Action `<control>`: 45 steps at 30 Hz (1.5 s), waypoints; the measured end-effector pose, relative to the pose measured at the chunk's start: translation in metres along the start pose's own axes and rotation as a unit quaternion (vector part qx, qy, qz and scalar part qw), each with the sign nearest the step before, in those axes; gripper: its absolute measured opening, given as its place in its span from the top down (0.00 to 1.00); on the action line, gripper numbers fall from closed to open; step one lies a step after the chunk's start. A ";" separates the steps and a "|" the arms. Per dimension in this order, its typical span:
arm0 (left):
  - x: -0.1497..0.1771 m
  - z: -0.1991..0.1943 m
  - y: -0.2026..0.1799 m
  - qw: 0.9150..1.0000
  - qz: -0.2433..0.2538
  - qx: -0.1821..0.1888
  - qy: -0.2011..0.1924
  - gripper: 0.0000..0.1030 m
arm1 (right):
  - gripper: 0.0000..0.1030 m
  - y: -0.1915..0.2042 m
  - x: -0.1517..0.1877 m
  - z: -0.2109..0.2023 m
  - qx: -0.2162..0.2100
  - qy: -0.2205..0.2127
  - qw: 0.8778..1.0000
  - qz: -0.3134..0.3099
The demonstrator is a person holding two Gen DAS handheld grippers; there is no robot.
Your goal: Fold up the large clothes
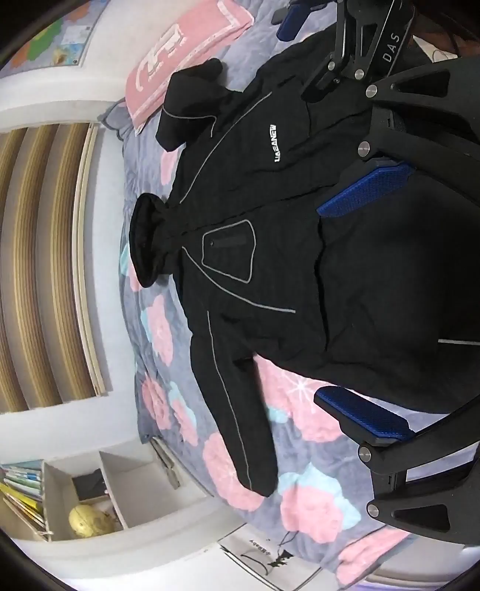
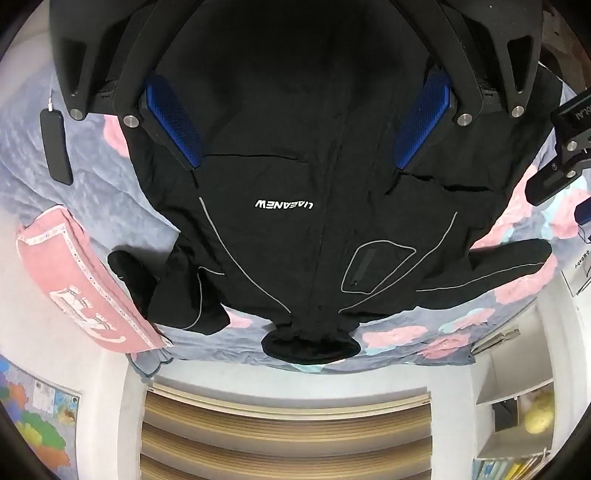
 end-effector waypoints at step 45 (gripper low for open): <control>0.007 -0.001 0.007 1.000 -0.020 0.006 0.008 0.09 | 0.00 -0.012 0.020 0.016 0.014 0.054 0.997 0.050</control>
Point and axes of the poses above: each gripper's, at about its wrist camera, not at the fingertips, and z roughly the way its jaws point, y to its left, x to its underside, the point moved 9 cm from there along z, roughly the way its jaws point, and after that the axes turned 13 degrees about -y, right-handed, at the moved point
